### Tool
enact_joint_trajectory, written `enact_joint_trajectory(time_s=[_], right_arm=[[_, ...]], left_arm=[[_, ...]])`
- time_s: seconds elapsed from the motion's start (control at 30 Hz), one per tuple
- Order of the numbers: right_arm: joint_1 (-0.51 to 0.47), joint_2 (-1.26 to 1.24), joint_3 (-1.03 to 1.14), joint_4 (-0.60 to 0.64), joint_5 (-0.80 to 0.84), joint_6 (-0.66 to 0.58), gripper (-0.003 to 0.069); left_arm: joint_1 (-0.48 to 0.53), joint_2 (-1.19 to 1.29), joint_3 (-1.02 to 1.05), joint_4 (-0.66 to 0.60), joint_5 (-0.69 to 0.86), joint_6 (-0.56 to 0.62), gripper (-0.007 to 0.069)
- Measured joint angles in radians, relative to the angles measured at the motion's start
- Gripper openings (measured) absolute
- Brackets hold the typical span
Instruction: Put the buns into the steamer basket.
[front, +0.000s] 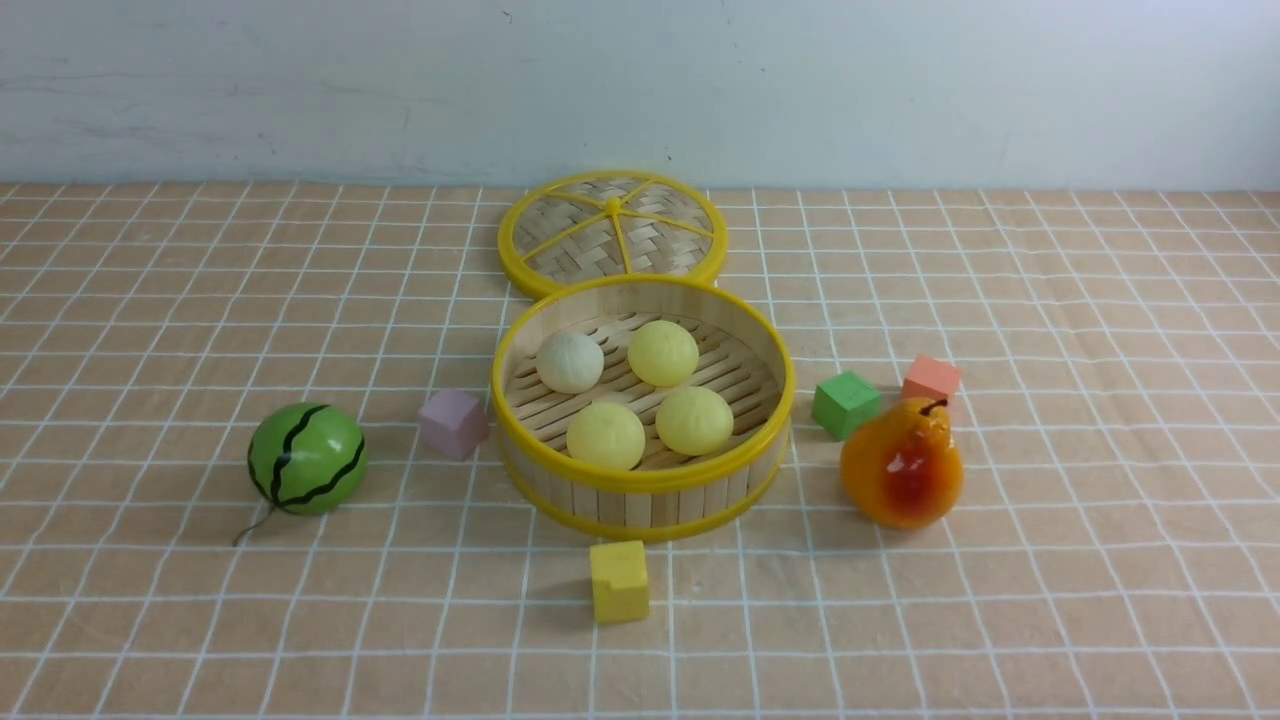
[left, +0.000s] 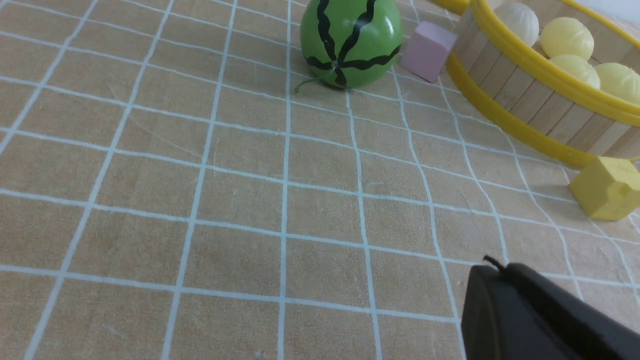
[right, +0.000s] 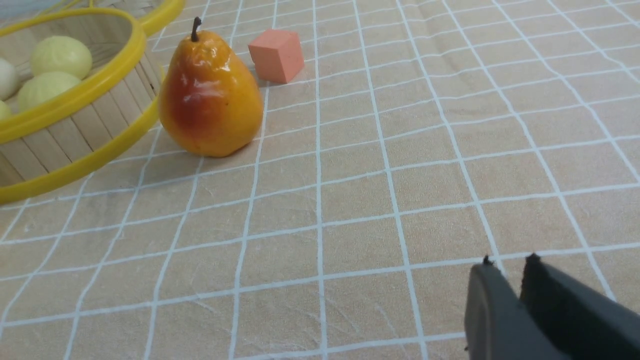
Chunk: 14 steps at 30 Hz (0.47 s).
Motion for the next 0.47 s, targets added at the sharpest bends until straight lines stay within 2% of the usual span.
enact_joint_trajectory(time_s=[0.47], right_arm=[[0.000,0.000,0.000,0.000,0.000,0.000,0.0113]], left_arm=[[0.000,0.000,0.000,0.000,0.000,0.000,-0.0013]])
